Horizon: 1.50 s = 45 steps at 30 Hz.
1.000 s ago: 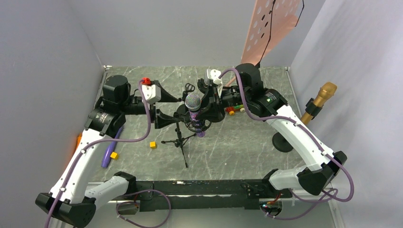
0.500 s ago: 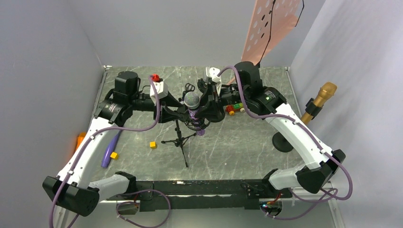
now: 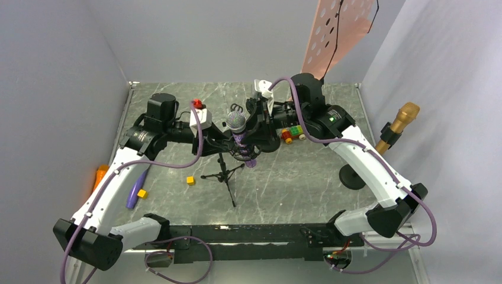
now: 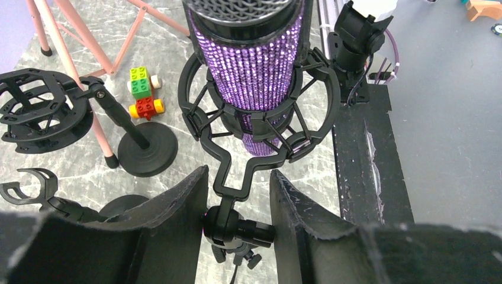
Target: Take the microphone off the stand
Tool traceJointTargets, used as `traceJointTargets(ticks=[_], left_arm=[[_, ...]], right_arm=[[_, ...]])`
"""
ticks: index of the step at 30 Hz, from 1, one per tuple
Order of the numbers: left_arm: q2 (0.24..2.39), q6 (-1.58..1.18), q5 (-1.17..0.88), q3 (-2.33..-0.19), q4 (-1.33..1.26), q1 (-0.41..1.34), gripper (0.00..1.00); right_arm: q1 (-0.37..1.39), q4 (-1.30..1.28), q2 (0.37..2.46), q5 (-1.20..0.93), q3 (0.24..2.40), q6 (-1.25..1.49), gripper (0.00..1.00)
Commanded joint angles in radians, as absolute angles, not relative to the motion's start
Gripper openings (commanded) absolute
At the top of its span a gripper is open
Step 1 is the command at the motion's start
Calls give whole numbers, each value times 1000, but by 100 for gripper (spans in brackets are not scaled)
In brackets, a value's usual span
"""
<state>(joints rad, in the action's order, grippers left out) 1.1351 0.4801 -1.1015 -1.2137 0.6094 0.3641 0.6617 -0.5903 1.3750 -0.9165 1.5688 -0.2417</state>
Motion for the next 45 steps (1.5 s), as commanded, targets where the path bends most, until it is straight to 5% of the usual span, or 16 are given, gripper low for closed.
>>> traceJointTargets(ticks=[1, 22, 28, 34, 40, 45], left_arm=[[1111, 520, -1109, -1183, 647, 388, 44], [1118, 570, -1071, -1167, 691, 396, 42], [1098, 467, -1035, -1194, 621, 396, 68], [1111, 411, -925, -1377, 600, 381, 86], [1105, 261, -862, -1480, 453, 356, 99], [1133, 90, -877, -1505, 313, 354, 99]], right_arm=[[666, -481, 1371, -919, 1654, -208, 0], [656, -434, 1520, -876, 2099, -121, 0], [647, -439, 1604, -800, 2334, -124, 0], [623, -417, 1551, -790, 2191, -109, 0], [614, -396, 1509, -820, 2048, -120, 0], [614, -367, 1525, -845, 2037, -111, 0]])
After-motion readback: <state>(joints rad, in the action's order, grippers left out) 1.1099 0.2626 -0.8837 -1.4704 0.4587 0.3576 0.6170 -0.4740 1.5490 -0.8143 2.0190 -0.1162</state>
